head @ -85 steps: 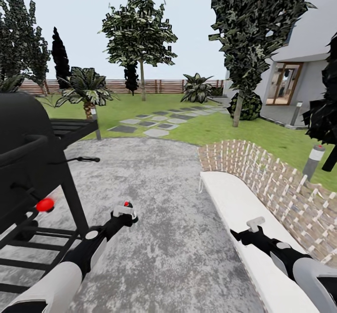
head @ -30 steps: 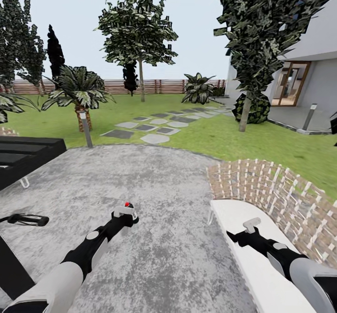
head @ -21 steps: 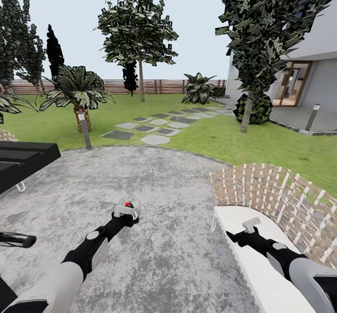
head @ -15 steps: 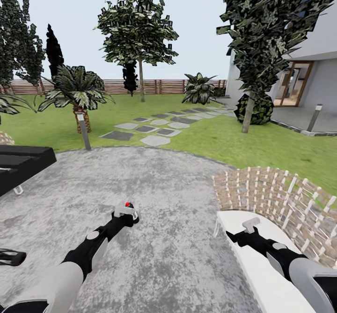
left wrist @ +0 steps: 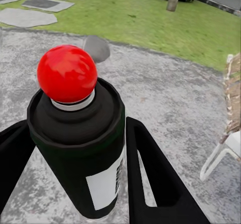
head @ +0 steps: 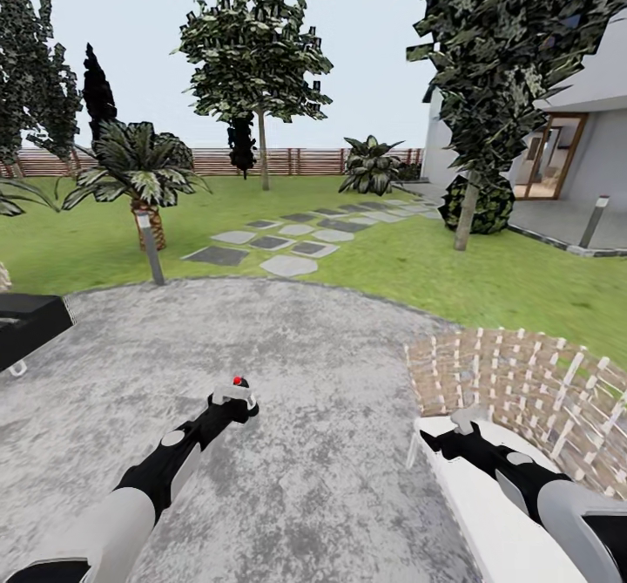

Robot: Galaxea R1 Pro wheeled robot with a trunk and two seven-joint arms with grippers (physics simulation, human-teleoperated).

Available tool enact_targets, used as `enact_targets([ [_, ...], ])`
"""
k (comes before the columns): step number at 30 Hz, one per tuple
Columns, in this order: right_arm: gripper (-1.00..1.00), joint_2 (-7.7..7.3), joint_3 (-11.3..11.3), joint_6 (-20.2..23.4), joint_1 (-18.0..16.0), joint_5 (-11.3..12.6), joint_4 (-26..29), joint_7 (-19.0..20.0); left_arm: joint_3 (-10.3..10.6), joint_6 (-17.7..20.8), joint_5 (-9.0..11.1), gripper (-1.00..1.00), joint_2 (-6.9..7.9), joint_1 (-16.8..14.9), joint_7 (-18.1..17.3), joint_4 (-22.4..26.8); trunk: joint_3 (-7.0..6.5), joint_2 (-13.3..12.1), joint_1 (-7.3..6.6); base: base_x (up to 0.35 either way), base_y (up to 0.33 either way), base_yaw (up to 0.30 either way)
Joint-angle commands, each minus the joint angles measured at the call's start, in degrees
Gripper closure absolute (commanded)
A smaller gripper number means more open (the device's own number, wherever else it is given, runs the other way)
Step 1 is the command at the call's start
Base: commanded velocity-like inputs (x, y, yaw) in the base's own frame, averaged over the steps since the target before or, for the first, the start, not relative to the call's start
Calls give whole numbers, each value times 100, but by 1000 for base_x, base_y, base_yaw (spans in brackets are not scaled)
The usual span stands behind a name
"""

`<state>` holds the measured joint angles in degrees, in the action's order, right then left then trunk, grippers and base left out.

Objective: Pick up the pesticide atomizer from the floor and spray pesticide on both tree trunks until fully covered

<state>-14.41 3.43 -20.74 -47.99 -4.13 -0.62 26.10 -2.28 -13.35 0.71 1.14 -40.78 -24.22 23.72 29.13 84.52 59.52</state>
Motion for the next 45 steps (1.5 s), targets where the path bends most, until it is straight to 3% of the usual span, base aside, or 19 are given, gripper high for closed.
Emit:
enact_targets([
  [1,-100,0,0,0,0,0,0,0,0,-1,1,100,0,0,5,1,0,0,0,345,0,0],
  [45,-100,15,0,-9,0,0,-9,-1,0,-1,0,100,0,0,5,-8,0,0,0,345,83,0],
])
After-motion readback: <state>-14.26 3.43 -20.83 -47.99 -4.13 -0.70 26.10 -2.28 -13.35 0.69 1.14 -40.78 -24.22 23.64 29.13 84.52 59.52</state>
